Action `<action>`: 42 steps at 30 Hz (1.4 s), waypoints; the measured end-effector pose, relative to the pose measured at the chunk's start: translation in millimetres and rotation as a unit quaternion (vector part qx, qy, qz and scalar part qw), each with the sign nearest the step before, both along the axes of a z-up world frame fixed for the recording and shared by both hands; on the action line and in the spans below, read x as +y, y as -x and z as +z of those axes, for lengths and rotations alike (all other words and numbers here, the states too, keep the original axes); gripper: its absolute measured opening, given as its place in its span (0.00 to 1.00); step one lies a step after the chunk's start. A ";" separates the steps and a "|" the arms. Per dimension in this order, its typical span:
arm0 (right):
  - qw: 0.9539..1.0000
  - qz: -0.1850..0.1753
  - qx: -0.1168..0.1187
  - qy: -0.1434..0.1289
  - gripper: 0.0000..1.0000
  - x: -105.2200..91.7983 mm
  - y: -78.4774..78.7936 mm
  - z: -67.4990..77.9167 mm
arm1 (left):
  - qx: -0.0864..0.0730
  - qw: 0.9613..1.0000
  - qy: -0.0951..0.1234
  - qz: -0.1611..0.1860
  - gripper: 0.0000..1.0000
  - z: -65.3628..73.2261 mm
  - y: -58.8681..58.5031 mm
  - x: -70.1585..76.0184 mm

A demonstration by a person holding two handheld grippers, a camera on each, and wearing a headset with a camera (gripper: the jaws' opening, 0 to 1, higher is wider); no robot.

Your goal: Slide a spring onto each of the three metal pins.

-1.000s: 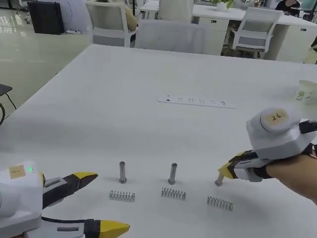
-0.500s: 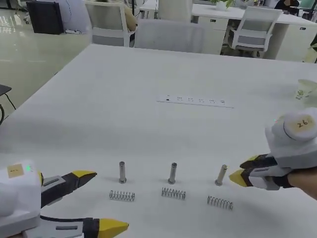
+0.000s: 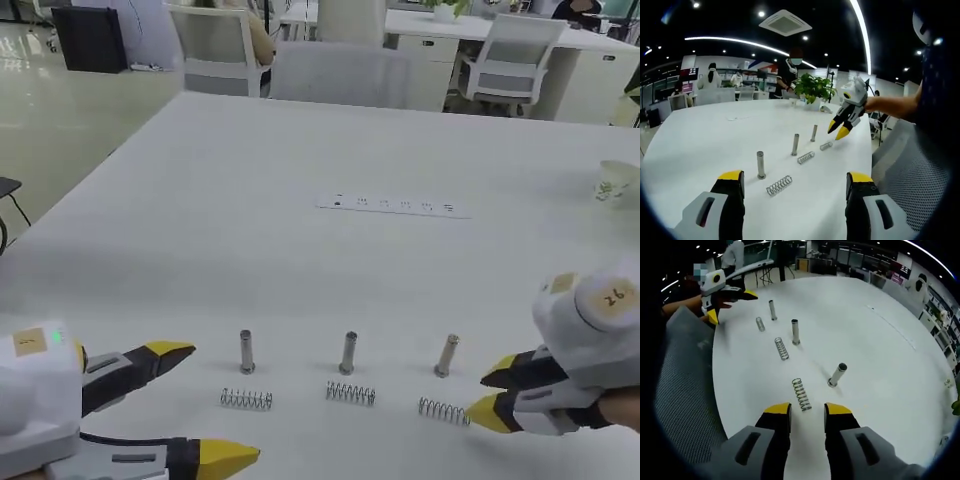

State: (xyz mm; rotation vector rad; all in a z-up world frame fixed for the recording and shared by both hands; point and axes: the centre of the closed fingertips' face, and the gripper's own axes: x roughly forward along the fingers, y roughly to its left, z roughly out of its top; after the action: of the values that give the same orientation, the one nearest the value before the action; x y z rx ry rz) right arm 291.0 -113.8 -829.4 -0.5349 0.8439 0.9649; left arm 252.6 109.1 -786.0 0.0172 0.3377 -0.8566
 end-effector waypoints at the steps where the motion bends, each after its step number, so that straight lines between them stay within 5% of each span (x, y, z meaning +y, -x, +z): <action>1: 1.000 0.004 0.003 0.002 0.24 0.7 0.7 -2.6 | 0.000 1.000 -0.001 0.000 0.80 0.1 0.0 0.1; 19: 0.997 0.062 0.013 0.041 0.18 3.5 -0.3 -23.2 | 0.000 1.000 -0.005 -0.001 0.80 1.2 1.3 -1.5; 42: 0.994 0.085 0.032 0.057 0.08 6.8 -1.3 -30.6 | -0.001 1.000 -0.007 -0.001 0.79 1.1 0.4 -1.0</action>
State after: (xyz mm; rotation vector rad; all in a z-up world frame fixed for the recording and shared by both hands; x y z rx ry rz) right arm 292.3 -107.0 -860.0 -0.6852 0.9249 1.0983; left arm 252.1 108.1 -784.9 0.0308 0.3420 -0.8561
